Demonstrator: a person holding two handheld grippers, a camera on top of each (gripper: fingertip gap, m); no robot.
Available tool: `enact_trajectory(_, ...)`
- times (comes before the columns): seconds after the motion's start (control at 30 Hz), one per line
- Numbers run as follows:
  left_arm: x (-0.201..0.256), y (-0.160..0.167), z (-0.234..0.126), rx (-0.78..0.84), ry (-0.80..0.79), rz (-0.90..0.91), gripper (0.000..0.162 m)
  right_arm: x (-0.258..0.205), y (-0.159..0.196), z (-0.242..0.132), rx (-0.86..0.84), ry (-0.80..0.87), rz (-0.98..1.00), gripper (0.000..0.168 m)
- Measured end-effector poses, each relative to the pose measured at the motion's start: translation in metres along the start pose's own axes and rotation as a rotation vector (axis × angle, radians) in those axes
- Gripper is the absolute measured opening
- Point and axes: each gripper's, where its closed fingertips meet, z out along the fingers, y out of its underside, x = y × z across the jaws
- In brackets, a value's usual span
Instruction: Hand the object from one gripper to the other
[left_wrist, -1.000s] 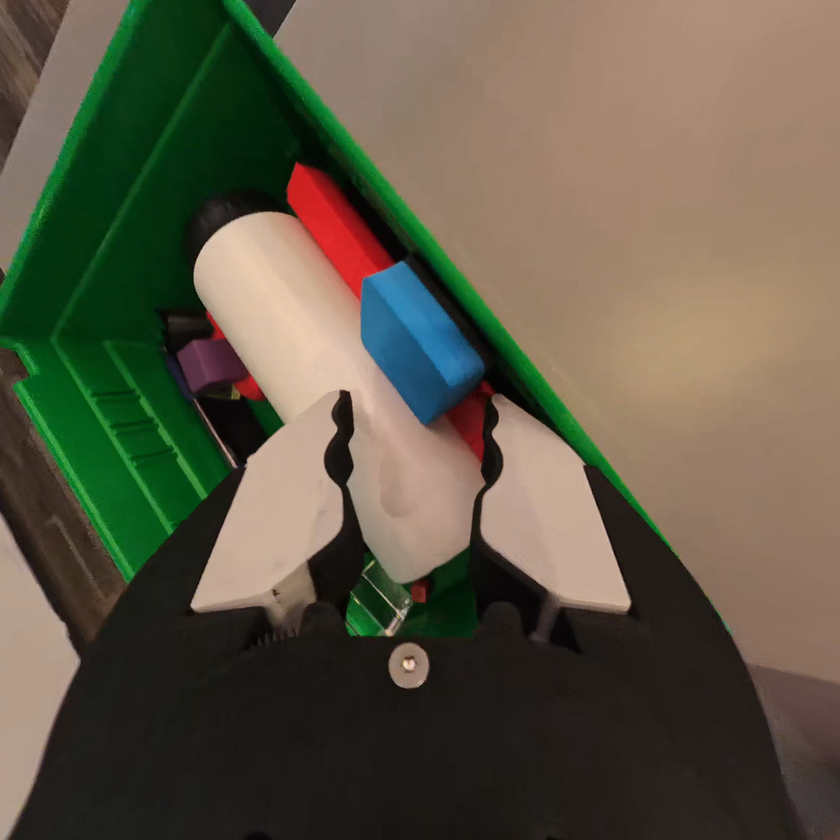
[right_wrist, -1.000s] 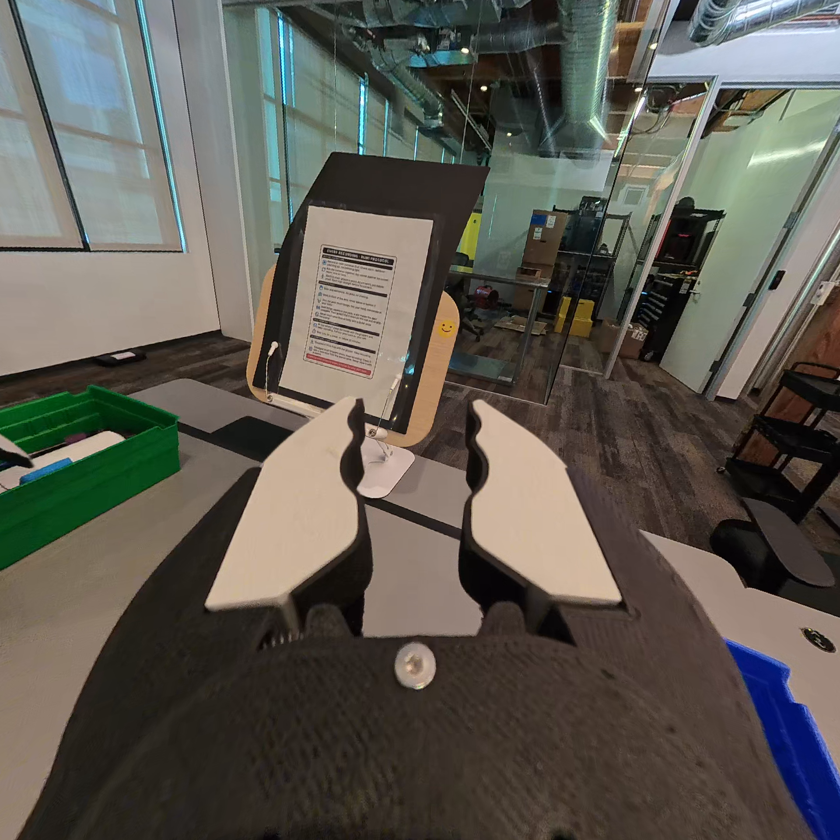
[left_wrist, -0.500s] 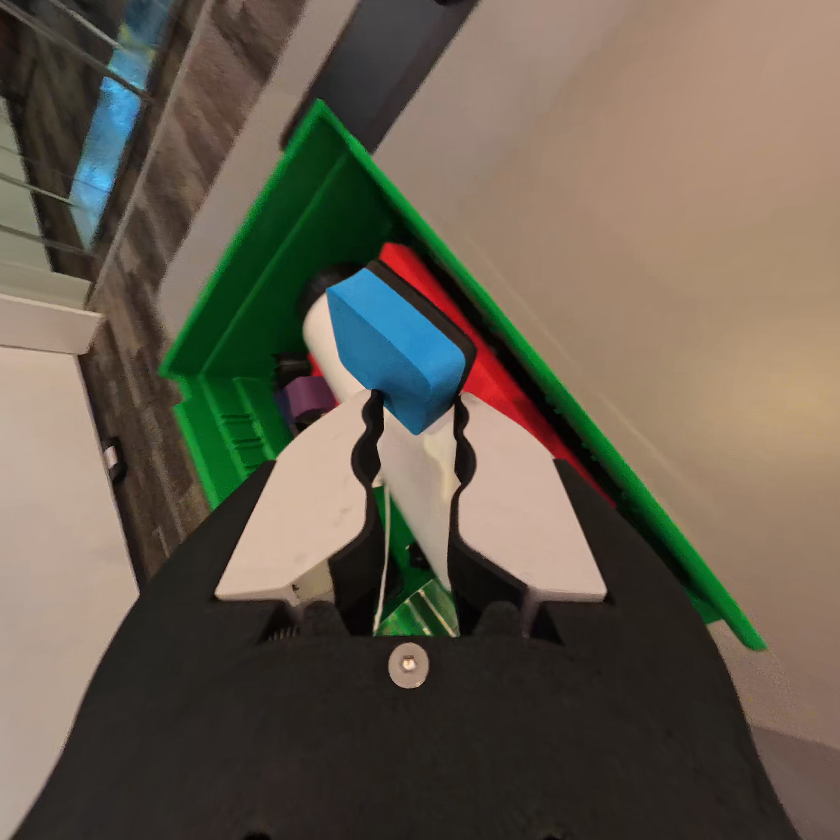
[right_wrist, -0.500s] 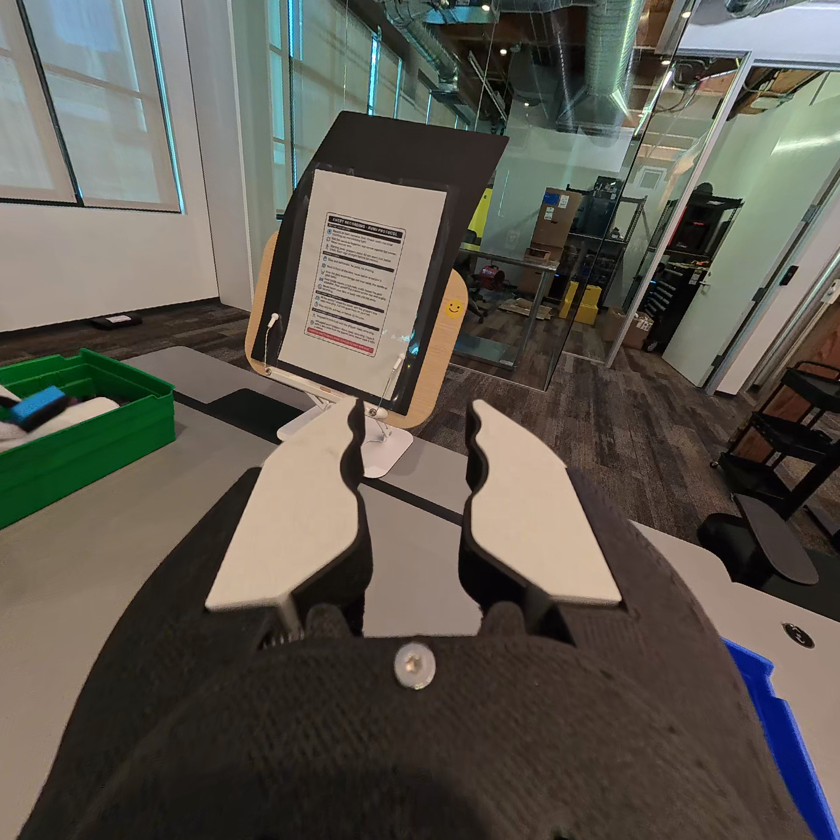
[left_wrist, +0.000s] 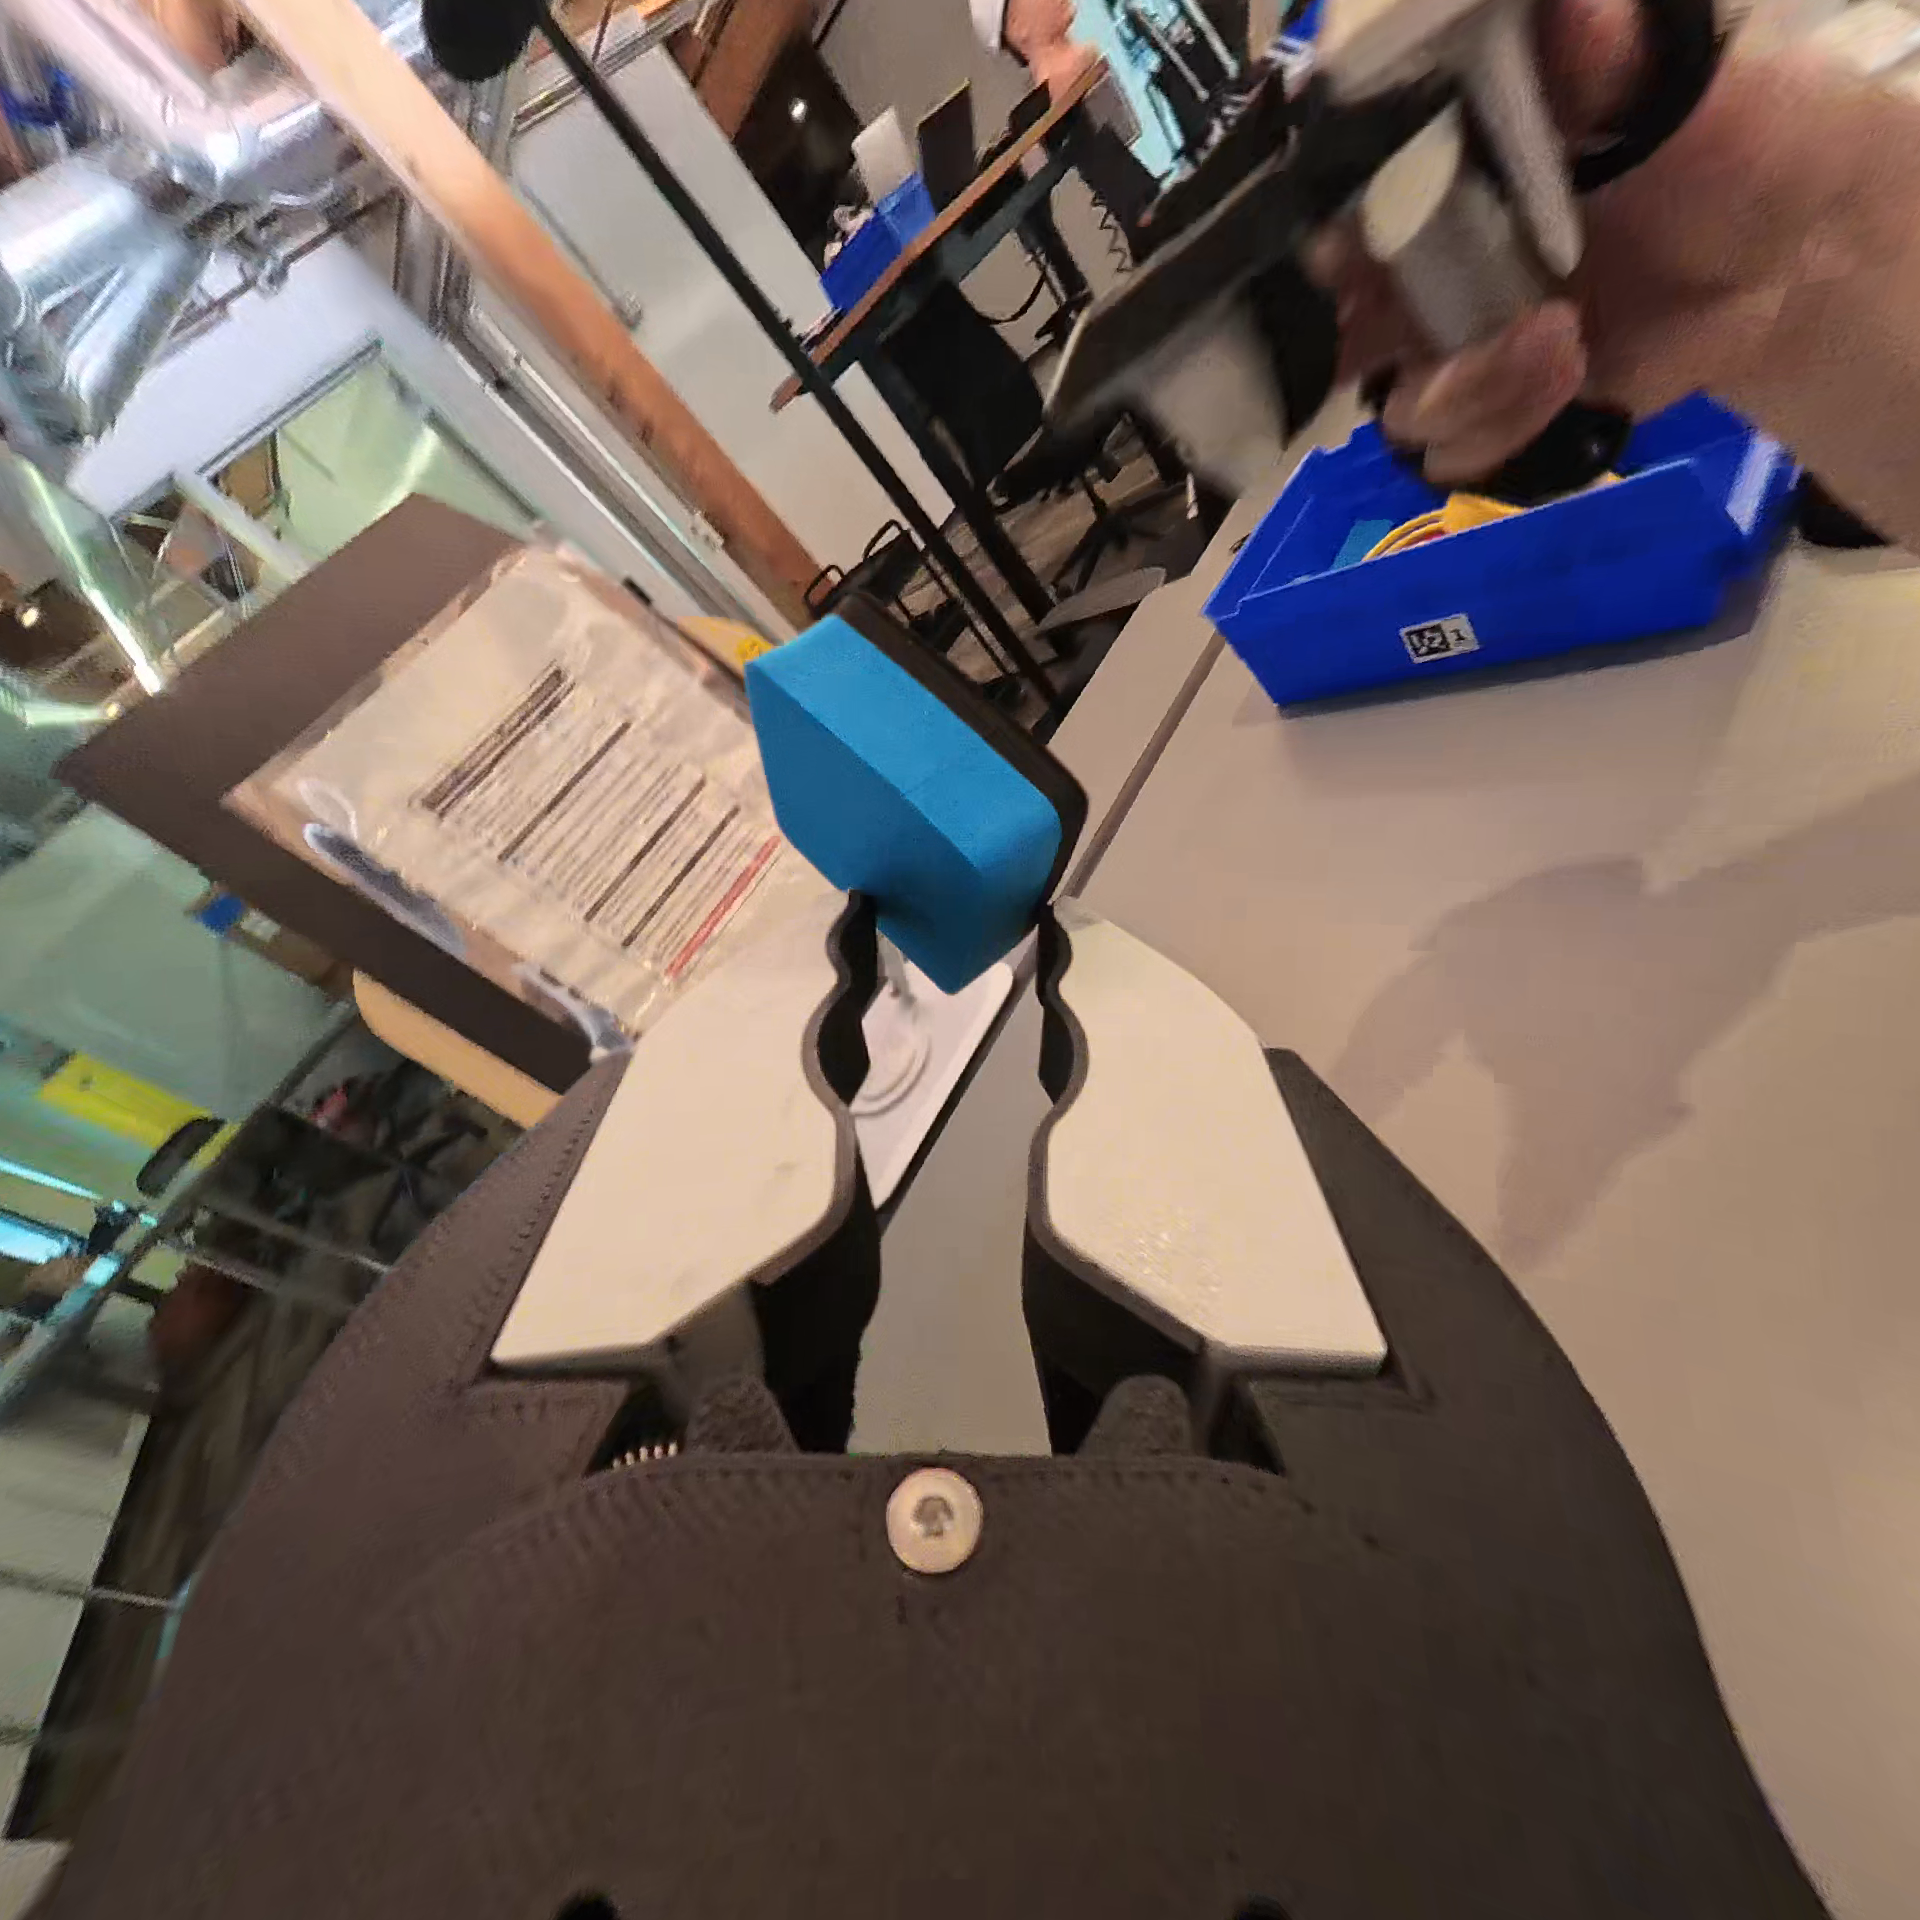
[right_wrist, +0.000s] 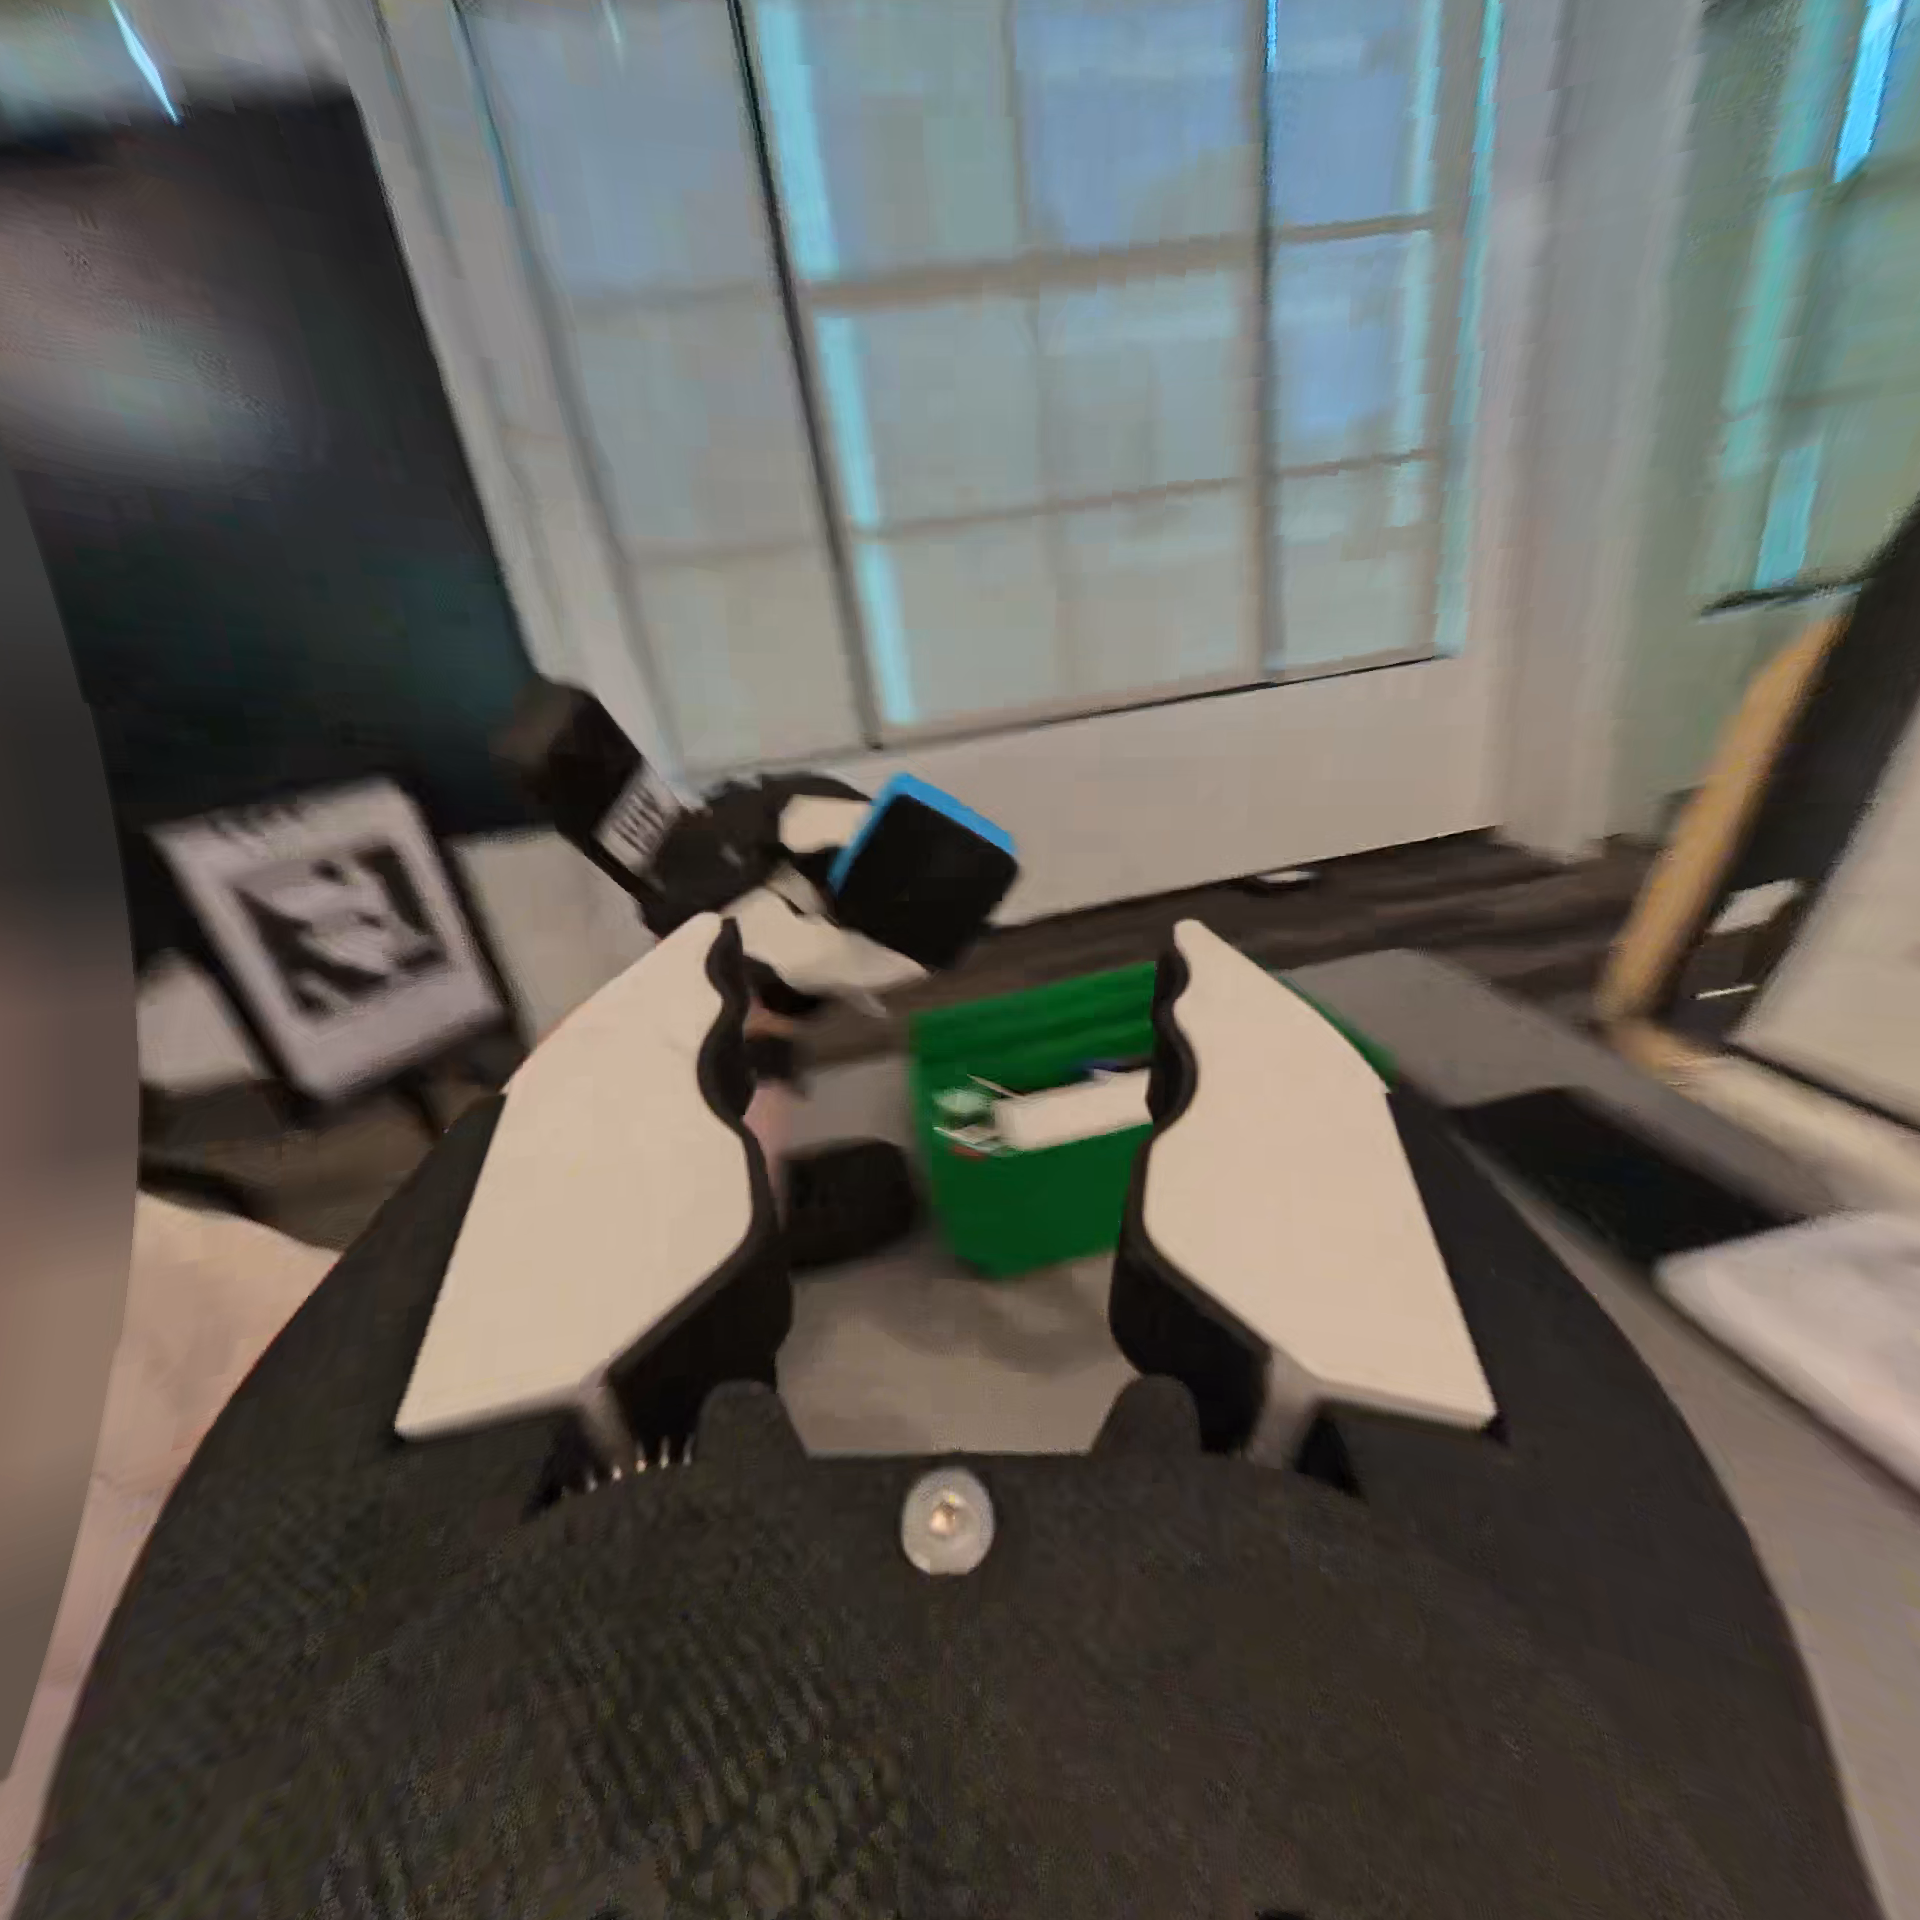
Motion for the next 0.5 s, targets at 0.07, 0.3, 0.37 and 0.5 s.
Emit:
enact_trajectory(0.07, 0.011, -0.007, 0.006, -0.01, 0.017, 0.05, 0.029, -0.002, 0.022, 0.024, -0.029, -0.114, 0.253, 0.087)
enact_trajectory(0.3, 0.033, -0.004, 0.029, -0.106, 0.061, 0.129, 0.029, 0.001, 0.073, 0.067, -0.091, -0.176, 0.43, 0.09)
enact_trajectory(0.37, 0.039, 0.0, 0.035, -0.131, 0.088, 0.129, 0.029, 0.001, 0.073, 0.069, -0.078, -0.183, 0.432, 0.079)
enact_trajectory(0.5, 0.035, -0.006, 0.03, -0.075, 0.077, 0.078, 0.043, 0.006, 0.064, 0.059, -0.072, -0.177, 0.384, 0.058)
